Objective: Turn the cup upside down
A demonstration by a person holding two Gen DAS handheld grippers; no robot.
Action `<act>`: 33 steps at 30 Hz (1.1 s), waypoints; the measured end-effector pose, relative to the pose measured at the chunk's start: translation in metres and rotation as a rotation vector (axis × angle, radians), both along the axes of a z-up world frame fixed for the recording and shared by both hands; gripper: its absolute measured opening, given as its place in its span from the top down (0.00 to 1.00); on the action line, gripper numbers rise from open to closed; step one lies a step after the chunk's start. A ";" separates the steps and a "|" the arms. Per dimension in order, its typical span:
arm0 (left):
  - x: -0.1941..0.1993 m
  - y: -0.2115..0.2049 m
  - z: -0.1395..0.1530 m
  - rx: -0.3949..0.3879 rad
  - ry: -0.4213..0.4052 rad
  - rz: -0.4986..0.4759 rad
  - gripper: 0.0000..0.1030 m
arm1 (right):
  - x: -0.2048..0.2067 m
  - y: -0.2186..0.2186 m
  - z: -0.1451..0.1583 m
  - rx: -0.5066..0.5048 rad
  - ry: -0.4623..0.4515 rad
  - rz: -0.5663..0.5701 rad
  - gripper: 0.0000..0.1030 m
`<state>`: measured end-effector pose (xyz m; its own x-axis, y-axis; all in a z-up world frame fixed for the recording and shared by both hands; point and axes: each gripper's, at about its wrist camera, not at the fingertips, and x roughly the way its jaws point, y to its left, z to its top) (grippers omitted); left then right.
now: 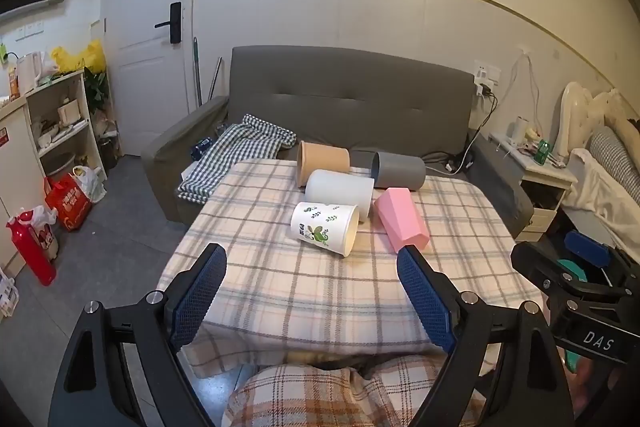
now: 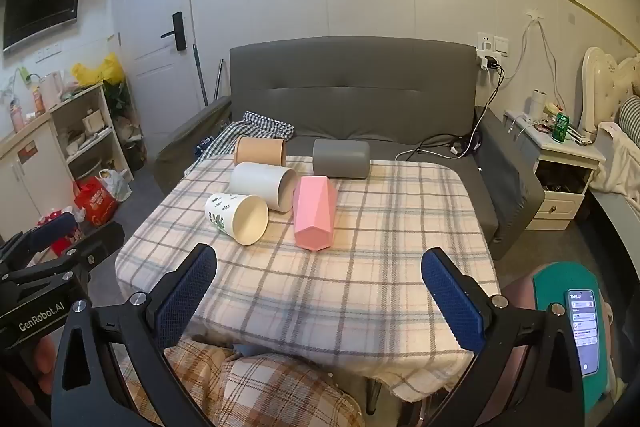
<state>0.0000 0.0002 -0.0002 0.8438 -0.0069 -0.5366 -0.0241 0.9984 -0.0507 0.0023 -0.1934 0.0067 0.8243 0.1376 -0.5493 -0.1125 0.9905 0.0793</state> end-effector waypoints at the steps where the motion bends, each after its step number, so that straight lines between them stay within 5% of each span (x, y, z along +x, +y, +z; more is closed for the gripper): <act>1: 0.000 0.000 0.000 0.000 0.001 -0.002 0.13 | 0.000 0.000 0.000 0.001 0.001 0.000 0.00; 33: 0.000 0.000 0.000 0.002 0.002 -0.001 0.13 | 0.001 0.000 -0.001 0.002 0.010 0.001 0.00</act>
